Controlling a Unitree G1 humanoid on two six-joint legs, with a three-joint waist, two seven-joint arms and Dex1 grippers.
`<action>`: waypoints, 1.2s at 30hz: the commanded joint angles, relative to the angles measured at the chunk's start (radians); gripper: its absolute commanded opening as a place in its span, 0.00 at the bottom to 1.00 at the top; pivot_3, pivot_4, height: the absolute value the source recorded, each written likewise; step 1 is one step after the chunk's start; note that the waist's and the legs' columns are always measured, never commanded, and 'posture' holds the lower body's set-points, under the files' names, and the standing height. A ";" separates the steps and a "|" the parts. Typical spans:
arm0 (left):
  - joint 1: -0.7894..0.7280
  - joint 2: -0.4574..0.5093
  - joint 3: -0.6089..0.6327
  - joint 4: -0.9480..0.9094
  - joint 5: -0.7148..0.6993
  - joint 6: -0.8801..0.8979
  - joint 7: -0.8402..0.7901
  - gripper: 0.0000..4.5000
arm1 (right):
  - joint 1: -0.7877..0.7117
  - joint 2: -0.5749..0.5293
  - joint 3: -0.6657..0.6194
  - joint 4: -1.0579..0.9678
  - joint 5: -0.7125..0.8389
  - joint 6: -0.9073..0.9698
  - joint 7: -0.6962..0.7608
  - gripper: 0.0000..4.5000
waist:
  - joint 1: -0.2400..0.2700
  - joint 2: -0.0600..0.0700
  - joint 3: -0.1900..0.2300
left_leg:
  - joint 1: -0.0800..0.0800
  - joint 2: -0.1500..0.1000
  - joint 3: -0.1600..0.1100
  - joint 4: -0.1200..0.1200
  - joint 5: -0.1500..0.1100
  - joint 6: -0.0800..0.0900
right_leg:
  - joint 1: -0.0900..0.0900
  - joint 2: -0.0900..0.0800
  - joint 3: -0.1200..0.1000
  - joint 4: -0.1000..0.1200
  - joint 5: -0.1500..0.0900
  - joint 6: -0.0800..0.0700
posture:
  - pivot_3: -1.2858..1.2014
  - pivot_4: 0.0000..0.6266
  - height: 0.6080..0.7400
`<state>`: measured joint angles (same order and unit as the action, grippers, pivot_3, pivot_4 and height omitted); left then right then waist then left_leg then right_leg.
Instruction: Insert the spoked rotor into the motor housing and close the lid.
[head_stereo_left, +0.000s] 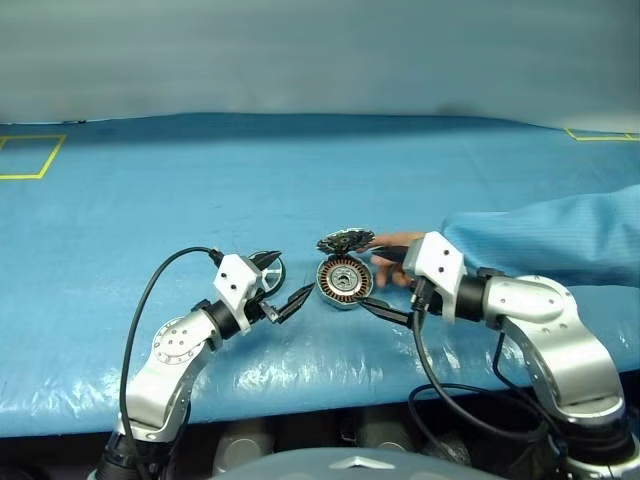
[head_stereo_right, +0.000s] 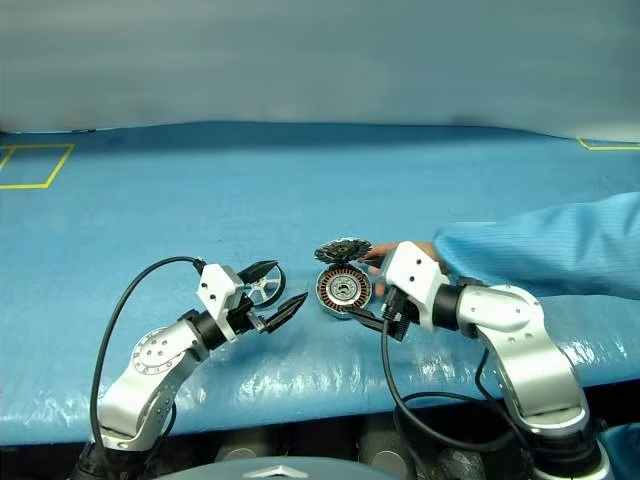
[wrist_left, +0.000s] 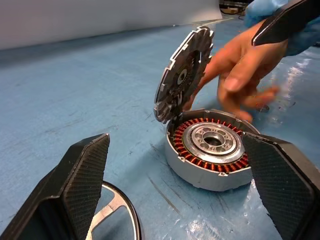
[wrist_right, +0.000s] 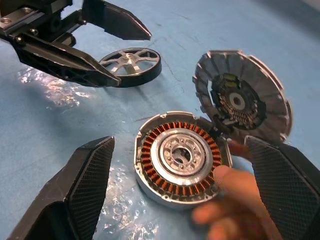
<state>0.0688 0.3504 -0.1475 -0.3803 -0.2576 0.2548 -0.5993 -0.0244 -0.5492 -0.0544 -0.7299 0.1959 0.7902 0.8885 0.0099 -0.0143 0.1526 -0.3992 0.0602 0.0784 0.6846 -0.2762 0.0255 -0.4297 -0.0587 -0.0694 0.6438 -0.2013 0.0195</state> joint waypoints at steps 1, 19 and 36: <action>-0.026 0.004 -0.013 0.007 -0.004 -0.007 -0.019 1.00 | 0.043 0.014 -0.032 -0.064 0.041 -0.005 -0.063 0.98 | 0.001 0.000 0.000 | 0.000 0.000 0.000 0.000 0.000 0.000 | 0.000 0.000 0.000 0.000 0.000 0.000 | 0.52 0.24 1.00; -0.055 0.008 -0.009 0.032 -0.012 -0.013 -0.047 1.00 | 0.030 -0.032 0.030 -0.038 0.104 -0.053 -0.173 0.98 | 0.002 0.000 0.000 | 0.000 0.000 0.000 0.000 0.000 0.000 | 0.000 0.000 0.000 0.000 0.000 0.000 | 0.52 0.24 1.00; -0.017 -0.001 0.060 0.030 -0.001 -0.052 0.011 1.00 | -0.687 -0.080 0.608 0.669 -0.278 -0.545 0.127 0.98 | -0.017 0.000 0.001 | 0.000 0.000 0.001 -0.001 0.000 0.000 | -0.001 0.001 0.001 0.000 0.000 0.000 | 0.52 0.24 1.00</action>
<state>0.0544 0.3552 -0.1013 -0.3210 -0.2563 0.2303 -0.5987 -0.6503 -0.6523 0.5201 -0.1398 -0.0301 0.3482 0.9754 -0.0071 -0.0139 0.1532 -0.3992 0.0601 0.0796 0.6842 -0.2762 0.0260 -0.4305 -0.0575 -0.0681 0.6435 -0.2009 0.0194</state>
